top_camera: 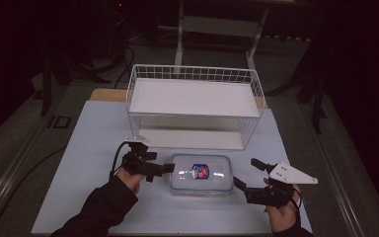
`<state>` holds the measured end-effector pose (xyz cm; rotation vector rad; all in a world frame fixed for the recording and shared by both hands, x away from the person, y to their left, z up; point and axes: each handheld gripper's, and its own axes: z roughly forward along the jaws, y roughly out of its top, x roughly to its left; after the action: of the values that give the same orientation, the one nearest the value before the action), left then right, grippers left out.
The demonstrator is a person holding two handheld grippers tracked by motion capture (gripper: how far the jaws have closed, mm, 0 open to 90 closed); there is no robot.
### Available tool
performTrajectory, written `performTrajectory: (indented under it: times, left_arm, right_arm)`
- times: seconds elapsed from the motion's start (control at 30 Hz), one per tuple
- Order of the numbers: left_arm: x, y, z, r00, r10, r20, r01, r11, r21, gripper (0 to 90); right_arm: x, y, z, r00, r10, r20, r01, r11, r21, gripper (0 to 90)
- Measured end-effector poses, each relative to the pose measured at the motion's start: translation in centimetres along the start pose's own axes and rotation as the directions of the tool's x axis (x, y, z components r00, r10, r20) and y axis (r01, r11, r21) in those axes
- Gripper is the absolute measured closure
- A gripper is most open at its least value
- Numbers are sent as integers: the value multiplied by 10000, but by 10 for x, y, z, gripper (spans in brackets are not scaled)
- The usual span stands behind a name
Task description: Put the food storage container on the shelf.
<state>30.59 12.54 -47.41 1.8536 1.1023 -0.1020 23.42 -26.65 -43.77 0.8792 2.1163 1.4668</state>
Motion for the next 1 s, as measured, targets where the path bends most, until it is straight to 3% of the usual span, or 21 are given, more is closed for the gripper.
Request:
performTrajectory:
  times: [0.1, 0.13, 0.2, 0.23, 0.33, 0.47, 0.5, 0.57, 0.7, 0.77, 0.8, 0.9, 1.0]
  left_arm:
    - [11, -2, 7, 9962, -819, 294, 812, 9964, 242, 39]
    - [14, -3, 9, 9941, -993, 428, 982, 9948, 277, 48]
    - [21, -6, 15, 9847, -1583, 724, 1547, 9866, 524, 60]
    - [23, -7, 17, 9829, -1668, 783, 1622, 9848, 618, 64]
    - [30, -10, 26, 9680, -2307, 989, 2205, 9698, 1044, 114]
    - [34, -13, 34, 9555, -2726, 1130, 2551, 9555, 1479, 174]
    - [35, -14, 37, 9487, -2936, 1173, 2743, 9488, 1566, 189]
    - [37, -15, 39, 9462, -2987, 1240, 2765, 9460, 1690, 252]
    - [41, -17, 41, 9313, -3238, 1665, 2935, 9382, 1833, 334]
    - [41, -17, 42, 9275, -3259, 1828, 2928, 9378, 1866, 370]
    - [41, -17, 43, 9194, -3351, 2058, 2970, 9347, 1954, 398]
    - [41, -17, 41, 9236, -3198, 2114, 2811, 9399, 1937, 444]
    - [42, -17, 40, 9234, -3162, 2175, 2754, 9407, 1982, 461]
  right_arm:
    - [-1, -2, 4, 9999, 100, 54, -101, 9999, 77, 107]
    - [1, -2, 6, 9996, 36, 296, -41, 9998, 181, 107]
    - [1, -4, 9, 9997, 88, 219, -92, 9997, 226, 103]
    - [2, -5, 10, 9996, 80, 282, -88, 9995, 288, 103]
    - [2, -6, 12, 9996, 95, 249, -105, 9992, 377, 103]
    - [2, -7, 13, 9997, 88, 222, -99, 9987, 494, 103]
    - [2, -8, 13, 9998, 63, 212, -74, 9985, 536, 103]
    - [2, -8, 14, 9998, 24, 218, -37, 9983, 587, 103]
    - [1, -10, 14, 9997, 108, 213, -121, 9978, 653, 104]
    - [0, -10, 15, 9997, 159, 205, -174, 9969, 763, 106]
    - [0, -11, 15, 9996, 211, 211, -227, 9965, 802, 106]
    - [-2, -12, 16, 9992, 350, 186, -366, 9950, 927, 127]
    - [-4, -13, 18, 9987, 480, 162, -495, 9926, 1112, 136]
